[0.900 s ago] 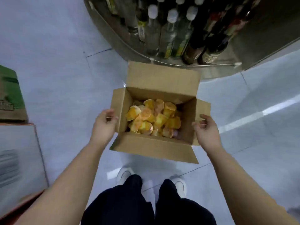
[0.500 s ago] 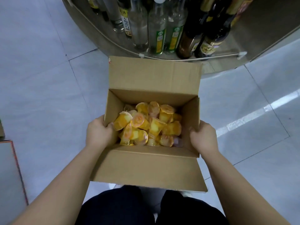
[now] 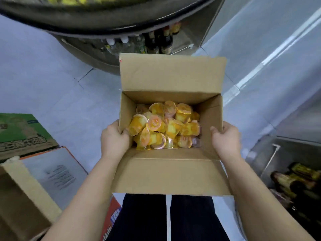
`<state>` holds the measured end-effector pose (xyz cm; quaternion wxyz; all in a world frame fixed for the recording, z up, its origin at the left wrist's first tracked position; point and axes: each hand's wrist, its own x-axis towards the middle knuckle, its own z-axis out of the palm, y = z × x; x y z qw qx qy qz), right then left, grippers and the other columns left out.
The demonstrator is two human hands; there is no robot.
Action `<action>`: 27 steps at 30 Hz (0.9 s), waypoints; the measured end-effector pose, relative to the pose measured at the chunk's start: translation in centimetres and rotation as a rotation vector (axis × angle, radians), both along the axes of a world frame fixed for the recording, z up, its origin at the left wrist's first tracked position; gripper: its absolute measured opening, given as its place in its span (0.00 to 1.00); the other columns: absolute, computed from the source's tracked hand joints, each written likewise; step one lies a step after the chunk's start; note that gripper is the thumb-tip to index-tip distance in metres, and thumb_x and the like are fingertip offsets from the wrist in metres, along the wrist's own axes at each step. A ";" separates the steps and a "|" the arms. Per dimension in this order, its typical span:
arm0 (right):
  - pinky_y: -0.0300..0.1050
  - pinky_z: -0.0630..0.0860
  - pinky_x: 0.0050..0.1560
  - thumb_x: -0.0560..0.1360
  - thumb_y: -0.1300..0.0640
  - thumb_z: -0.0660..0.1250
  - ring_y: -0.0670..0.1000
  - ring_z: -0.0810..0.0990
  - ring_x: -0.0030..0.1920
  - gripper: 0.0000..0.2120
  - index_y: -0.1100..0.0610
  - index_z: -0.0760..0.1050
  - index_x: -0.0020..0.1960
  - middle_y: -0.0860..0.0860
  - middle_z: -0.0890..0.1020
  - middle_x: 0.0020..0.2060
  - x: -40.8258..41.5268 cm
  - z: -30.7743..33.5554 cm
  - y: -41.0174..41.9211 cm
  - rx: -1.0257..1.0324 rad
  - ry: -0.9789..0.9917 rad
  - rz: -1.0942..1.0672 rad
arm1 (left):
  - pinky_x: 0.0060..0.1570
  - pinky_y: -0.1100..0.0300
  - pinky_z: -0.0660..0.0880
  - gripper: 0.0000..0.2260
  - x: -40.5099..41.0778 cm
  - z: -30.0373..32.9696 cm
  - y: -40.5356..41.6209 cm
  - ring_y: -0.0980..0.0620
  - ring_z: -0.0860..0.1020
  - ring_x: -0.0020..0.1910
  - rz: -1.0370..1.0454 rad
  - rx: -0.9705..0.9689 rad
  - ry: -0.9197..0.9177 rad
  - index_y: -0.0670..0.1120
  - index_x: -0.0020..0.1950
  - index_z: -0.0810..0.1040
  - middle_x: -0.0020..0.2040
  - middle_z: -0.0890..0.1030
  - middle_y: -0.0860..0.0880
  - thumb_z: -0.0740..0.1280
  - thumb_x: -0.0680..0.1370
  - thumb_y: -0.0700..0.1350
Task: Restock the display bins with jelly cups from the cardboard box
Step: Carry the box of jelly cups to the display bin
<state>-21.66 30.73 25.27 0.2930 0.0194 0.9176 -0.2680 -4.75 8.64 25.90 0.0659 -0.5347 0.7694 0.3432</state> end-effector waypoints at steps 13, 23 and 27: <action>0.50 0.71 0.41 0.74 0.59 0.64 0.65 0.77 0.44 0.11 0.59 0.69 0.34 0.60 0.77 0.34 -8.6 22.4 16.9 0.010 0.263 -0.196 | 0.27 0.59 0.63 0.12 -15.7 20.9 11.8 0.41 0.71 0.34 -0.297 -0.016 0.138 0.46 0.30 0.66 0.28 0.72 0.48 0.64 0.71 0.39; 0.54 0.76 0.43 0.73 0.59 0.63 0.62 0.77 0.43 0.08 0.64 0.77 0.42 0.60 0.80 0.38 -25.6 23.3 18.7 0.040 0.223 -0.493 | 0.34 0.55 0.73 0.06 -38.8 21.0 12.4 0.43 0.77 0.39 -0.559 0.017 0.201 0.42 0.44 0.79 0.38 0.81 0.44 0.63 0.73 0.39; 0.53 0.76 0.44 0.74 0.59 0.63 0.60 0.77 0.41 0.09 0.64 0.77 0.46 0.60 0.81 0.41 -34.0 24.5 18.2 0.041 0.199 -0.608 | 0.30 0.59 0.67 0.04 -49.9 21.8 11.6 0.44 0.75 0.37 -0.663 0.012 0.195 0.46 0.38 0.76 0.32 0.76 0.49 0.64 0.73 0.41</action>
